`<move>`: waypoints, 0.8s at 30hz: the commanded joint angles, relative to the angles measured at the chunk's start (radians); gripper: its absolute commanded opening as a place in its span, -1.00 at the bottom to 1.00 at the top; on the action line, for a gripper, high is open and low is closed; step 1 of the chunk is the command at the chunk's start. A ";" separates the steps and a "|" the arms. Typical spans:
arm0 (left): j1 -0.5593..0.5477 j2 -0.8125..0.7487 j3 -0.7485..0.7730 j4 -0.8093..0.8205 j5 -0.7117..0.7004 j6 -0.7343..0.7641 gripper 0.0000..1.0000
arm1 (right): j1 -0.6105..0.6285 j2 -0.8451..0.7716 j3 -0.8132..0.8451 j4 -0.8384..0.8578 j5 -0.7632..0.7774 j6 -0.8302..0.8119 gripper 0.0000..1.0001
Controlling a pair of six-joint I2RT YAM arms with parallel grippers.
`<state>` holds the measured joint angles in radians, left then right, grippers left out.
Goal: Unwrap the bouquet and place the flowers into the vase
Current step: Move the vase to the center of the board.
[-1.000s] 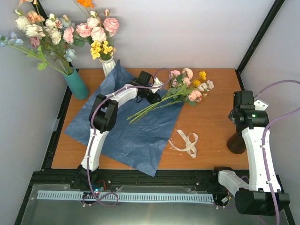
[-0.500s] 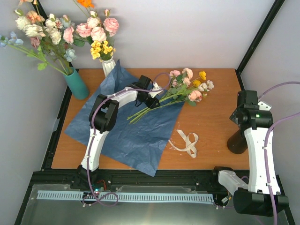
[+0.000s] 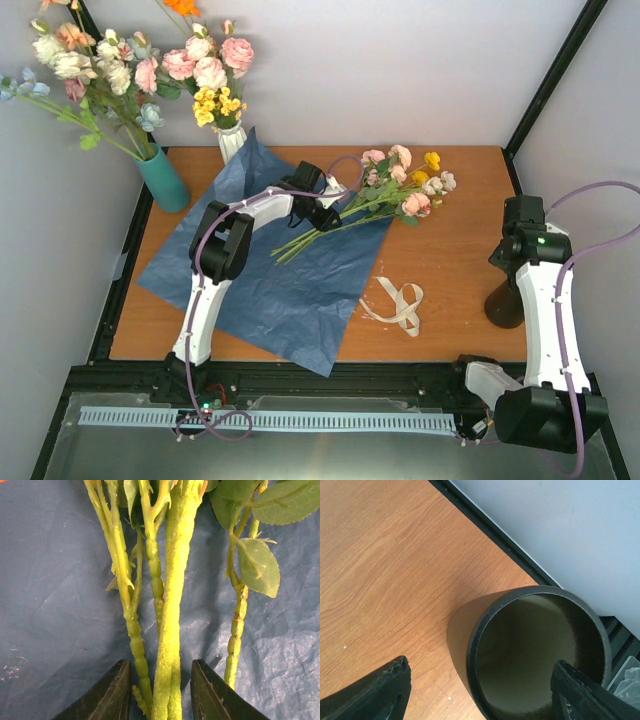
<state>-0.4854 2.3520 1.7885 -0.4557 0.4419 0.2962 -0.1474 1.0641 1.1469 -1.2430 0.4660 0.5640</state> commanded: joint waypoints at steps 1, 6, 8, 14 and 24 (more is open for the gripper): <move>-0.001 -0.040 -0.015 0.018 0.003 0.023 -0.32 | -0.027 0.006 -0.037 0.063 -0.034 -0.024 0.40; 0.000 -0.042 -0.016 0.016 -0.002 0.024 -0.33 | -0.033 0.025 -0.050 0.121 -0.060 -0.047 -0.37; -0.001 -0.046 -0.019 0.019 -0.002 0.024 -0.33 | -0.034 0.025 -0.044 0.133 -0.060 -0.060 -0.51; -0.001 -0.049 -0.018 0.018 -0.003 0.029 -0.33 | -0.033 0.005 -0.018 0.173 -0.093 -0.128 -0.90; 0.000 -0.045 0.004 0.012 -0.037 0.046 -0.32 | -0.033 0.026 0.056 0.285 -0.257 -0.171 -0.95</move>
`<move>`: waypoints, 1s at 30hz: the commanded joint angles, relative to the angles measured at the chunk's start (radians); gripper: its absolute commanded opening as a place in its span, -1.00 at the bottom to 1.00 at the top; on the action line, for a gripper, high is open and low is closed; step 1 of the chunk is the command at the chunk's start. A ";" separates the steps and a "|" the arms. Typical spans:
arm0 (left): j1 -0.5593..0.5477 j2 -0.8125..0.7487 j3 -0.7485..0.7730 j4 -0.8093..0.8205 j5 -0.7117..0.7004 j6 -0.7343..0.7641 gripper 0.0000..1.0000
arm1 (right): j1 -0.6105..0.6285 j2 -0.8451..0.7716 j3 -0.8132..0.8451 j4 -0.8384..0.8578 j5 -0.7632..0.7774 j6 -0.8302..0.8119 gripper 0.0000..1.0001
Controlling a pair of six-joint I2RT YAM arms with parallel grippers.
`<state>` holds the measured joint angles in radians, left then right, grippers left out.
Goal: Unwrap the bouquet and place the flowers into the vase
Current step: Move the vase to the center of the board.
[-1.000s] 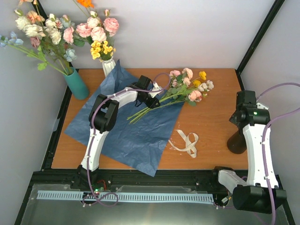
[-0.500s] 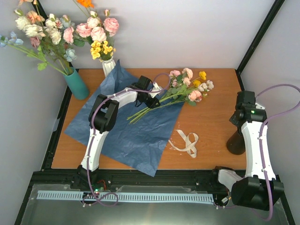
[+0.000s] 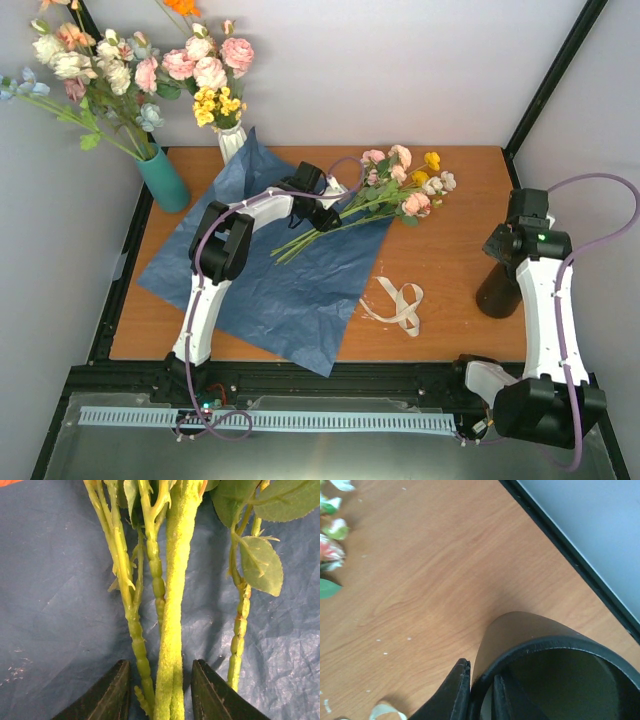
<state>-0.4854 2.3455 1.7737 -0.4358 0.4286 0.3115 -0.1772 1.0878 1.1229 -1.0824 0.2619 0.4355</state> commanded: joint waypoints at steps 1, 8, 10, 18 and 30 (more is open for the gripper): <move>-0.001 -0.041 0.018 -0.007 -0.022 0.030 -0.34 | -0.004 0.009 0.088 0.136 -0.064 -0.047 -0.94; -0.001 -0.070 0.014 -0.007 -0.003 0.012 -0.15 | -0.003 0.097 0.101 0.258 -0.136 -0.060 -0.94; -0.001 -0.093 0.011 -0.001 0.007 0.007 -0.09 | -0.004 0.133 0.112 0.292 -0.151 -0.063 -0.94; -0.001 -0.151 0.031 -0.036 0.000 0.018 -0.18 | 0.002 0.269 0.189 0.380 -0.178 -0.080 -0.94; -0.069 -0.168 -0.061 -0.043 0.109 0.156 -0.28 | 0.056 0.455 0.316 0.308 -0.110 -0.097 -0.91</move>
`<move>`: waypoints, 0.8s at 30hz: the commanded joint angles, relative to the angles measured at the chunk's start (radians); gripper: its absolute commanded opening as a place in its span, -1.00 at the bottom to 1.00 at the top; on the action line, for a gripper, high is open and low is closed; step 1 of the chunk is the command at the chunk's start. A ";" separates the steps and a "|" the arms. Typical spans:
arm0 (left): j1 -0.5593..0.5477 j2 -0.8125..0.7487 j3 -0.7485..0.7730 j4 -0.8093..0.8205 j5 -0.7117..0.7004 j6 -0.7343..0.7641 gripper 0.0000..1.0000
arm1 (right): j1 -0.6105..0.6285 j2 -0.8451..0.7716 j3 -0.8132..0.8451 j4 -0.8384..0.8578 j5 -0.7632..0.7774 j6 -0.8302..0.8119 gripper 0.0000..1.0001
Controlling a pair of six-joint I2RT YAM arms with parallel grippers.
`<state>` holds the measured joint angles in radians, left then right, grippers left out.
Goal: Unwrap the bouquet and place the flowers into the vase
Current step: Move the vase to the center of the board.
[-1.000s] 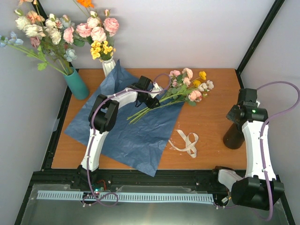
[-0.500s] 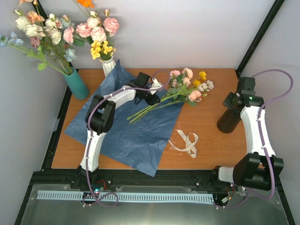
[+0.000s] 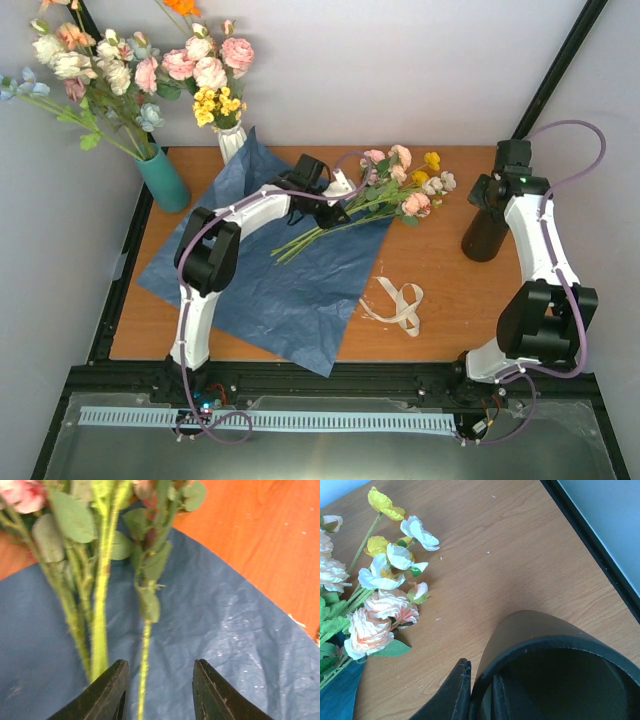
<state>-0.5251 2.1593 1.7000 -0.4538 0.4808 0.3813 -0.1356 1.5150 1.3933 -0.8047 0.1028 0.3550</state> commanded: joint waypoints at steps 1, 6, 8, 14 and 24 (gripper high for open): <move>-0.032 0.031 0.022 -0.033 0.062 0.092 -0.29 | 0.015 0.037 0.053 0.020 0.053 -0.017 -0.90; -0.042 0.084 0.059 -0.048 0.048 0.111 -0.32 | 0.015 0.064 0.087 -0.026 0.093 -0.010 -0.58; -0.047 0.103 0.071 -0.054 0.030 0.117 -0.33 | 0.015 0.066 0.098 -0.038 0.103 -0.008 -0.34; -0.050 0.138 0.087 -0.035 -0.064 0.115 -0.34 | 0.016 0.065 0.110 -0.048 0.112 -0.014 -0.15; -0.058 0.126 0.087 -0.026 -0.106 0.120 -0.31 | 0.016 0.036 0.147 -0.064 0.064 -0.036 0.01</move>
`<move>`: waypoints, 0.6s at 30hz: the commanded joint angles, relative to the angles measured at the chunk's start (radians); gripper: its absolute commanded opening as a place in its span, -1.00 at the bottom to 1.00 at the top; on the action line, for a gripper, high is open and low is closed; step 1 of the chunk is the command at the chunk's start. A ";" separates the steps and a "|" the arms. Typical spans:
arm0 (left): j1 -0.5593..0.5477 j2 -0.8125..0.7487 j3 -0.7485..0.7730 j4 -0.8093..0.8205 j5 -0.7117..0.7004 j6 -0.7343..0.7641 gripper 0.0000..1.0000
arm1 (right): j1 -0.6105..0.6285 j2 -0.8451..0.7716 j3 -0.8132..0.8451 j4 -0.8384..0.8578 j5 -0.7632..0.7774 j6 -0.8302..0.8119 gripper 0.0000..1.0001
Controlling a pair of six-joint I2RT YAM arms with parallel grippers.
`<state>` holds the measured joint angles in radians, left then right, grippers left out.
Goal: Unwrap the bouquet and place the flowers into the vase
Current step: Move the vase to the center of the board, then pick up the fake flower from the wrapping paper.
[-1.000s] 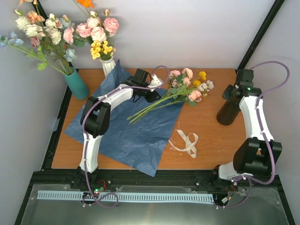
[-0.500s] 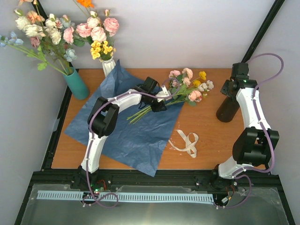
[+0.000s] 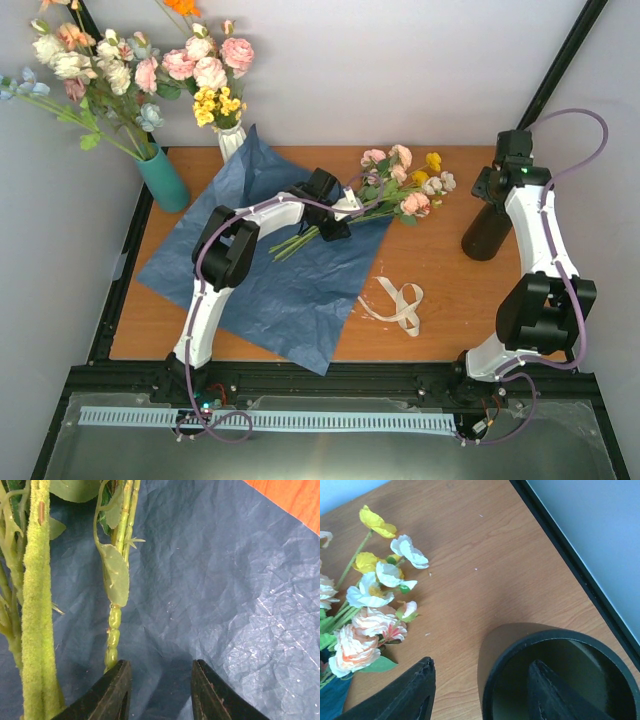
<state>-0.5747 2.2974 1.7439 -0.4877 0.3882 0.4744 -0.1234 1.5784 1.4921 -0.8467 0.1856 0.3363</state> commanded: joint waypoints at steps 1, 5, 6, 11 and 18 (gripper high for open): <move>-0.012 -0.023 0.041 0.004 -0.002 0.027 -0.30 | 0.003 -0.032 0.055 -0.028 -0.023 -0.019 0.03; -0.022 -0.084 -0.009 0.056 -0.006 0.022 -0.24 | 0.003 -0.069 0.071 -0.045 -0.041 -0.024 0.15; -0.022 -0.091 -0.016 0.063 -0.015 0.023 -0.23 | 0.003 -0.080 0.072 -0.051 -0.051 -0.027 0.20; -0.022 -0.068 0.014 0.048 -0.071 0.038 -0.22 | 0.003 -0.150 0.062 -0.080 -0.073 -0.036 0.33; -0.022 -0.023 0.030 0.046 -0.077 0.043 -0.21 | 0.003 -0.235 0.043 -0.112 -0.147 -0.034 0.40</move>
<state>-0.5915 2.2494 1.7290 -0.4488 0.3183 0.4870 -0.1234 1.3895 1.5314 -0.9222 0.0963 0.3103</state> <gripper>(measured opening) 0.396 0.692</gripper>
